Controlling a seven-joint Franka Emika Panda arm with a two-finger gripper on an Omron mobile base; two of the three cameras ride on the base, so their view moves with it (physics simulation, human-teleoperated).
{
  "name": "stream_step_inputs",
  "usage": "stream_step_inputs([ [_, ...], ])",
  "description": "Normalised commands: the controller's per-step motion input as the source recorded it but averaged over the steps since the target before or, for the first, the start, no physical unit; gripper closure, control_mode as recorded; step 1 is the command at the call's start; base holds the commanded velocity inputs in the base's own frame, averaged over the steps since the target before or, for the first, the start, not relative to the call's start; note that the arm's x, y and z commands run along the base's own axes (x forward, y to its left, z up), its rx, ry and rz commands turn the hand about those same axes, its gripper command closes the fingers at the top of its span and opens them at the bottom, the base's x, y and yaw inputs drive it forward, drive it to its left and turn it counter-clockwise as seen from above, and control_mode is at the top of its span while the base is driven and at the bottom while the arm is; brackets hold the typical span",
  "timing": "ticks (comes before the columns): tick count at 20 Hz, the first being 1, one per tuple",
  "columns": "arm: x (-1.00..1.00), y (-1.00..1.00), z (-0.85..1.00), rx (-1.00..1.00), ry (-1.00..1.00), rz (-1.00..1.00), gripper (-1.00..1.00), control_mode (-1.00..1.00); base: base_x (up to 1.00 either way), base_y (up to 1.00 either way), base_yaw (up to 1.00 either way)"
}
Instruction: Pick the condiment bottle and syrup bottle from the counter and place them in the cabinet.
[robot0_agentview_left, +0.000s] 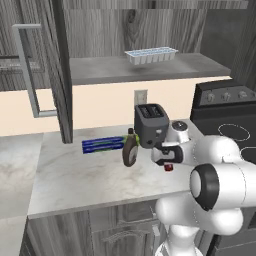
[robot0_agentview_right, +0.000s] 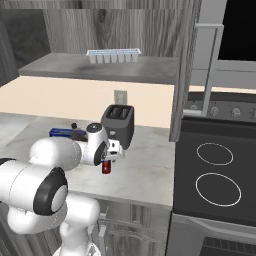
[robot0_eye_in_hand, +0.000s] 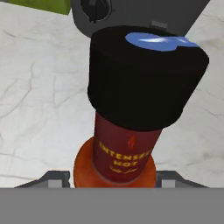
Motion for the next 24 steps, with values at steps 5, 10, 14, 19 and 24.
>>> stream_step_inputs([
  [5, 0.07, 0.00, -0.13, 0.00, 0.00, 0.00, 1.00, -1.00, 0.00, 0.00, 0.00],
  [10, -0.32, 0.07, -0.02, 0.00, -0.06, 0.00, 1.00, -1.00, 0.00, 0.00, 0.00],
  [14, -0.80, 0.14, 0.24, 0.00, -0.19, 0.00, 1.00, -1.00, 0.00, 0.00, 0.00],
  [19, -0.62, 0.13, 0.48, -0.03, -0.19, 0.00, 1.00, -1.00, 0.00, 0.00, 0.00],
  [24, -0.24, 0.04, 0.73, 0.00, -0.13, 0.00, 1.00, -1.00, 0.00, 0.00, 0.00],
])
